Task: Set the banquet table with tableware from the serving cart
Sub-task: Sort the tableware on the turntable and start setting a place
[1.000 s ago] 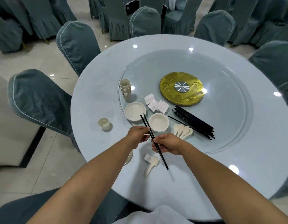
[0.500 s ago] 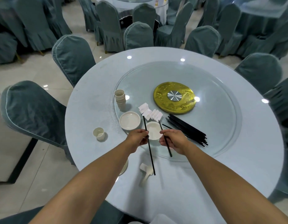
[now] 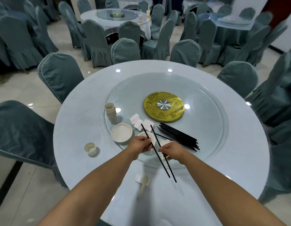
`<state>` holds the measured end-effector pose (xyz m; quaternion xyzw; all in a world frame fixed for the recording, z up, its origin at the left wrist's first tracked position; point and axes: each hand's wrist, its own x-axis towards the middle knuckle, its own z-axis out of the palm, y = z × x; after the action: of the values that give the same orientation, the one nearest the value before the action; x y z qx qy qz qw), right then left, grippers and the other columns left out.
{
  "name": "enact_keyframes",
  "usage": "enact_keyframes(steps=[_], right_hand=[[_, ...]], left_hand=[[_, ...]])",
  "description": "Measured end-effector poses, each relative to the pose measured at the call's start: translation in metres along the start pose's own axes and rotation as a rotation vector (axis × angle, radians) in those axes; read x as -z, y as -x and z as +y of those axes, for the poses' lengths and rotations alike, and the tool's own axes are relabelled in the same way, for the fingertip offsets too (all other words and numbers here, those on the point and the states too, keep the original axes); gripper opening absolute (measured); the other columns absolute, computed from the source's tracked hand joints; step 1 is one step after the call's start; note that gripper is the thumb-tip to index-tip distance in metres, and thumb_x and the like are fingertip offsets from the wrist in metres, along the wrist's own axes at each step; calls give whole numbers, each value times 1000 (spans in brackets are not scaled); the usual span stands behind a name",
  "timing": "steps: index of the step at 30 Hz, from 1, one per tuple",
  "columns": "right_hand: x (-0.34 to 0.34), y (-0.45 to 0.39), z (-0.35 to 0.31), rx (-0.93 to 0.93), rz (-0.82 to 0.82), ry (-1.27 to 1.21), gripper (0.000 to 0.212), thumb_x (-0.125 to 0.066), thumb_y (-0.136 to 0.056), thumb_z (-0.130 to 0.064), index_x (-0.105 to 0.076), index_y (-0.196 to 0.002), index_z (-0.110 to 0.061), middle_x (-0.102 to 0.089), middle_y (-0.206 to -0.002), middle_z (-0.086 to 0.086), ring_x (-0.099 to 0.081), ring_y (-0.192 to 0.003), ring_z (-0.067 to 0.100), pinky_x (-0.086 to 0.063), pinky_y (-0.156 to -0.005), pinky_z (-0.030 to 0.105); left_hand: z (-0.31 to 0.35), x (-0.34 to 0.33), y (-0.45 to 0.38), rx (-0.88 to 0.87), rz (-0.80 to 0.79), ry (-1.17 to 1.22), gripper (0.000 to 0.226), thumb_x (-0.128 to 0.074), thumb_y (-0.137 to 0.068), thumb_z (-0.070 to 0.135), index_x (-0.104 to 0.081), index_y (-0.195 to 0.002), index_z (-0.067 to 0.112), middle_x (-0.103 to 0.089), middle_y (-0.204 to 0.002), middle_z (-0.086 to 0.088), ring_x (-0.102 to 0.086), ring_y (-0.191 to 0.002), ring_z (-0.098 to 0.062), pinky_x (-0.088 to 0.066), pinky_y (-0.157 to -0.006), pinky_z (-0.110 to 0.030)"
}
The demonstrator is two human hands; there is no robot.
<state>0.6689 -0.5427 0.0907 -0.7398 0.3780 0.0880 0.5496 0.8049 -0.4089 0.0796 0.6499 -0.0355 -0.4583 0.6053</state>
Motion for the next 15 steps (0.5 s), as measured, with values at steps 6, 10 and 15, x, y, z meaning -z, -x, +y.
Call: enact_keyframes(steps=[6,10,15], right_hand=[[-21,-1,12,-69,-142,-149,19,-58,-96,-22,-68,-103,-7,-76,-89,12,-75,-80,25,-59,-73,33],[-36,-6,16,-86,-190,-159,20,-58,-95,-21,-68,-101,-5,-68,-74,8,-67,-64,20,-57,-64,31],[-48,-14,14,-46,-153,90,22,-46,-98,-16,-67,-95,-8,-55,-74,5,-44,-57,15,-36,-50,24]], left_hand=[[-18,4,7,43,-4,-27,18,-69,-90,8,-68,-104,-3,-72,-85,-17,-70,-70,-21,-59,-73,-31],[-27,19,17,65,3,-132,17,-69,-90,19,-72,-102,7,-76,-95,-9,-71,-80,-15,-51,-74,-29],[-33,55,23,-219,328,-688,18,-63,-93,28,-71,-96,12,-72,-93,-5,-65,-85,-20,-48,-73,-28]])
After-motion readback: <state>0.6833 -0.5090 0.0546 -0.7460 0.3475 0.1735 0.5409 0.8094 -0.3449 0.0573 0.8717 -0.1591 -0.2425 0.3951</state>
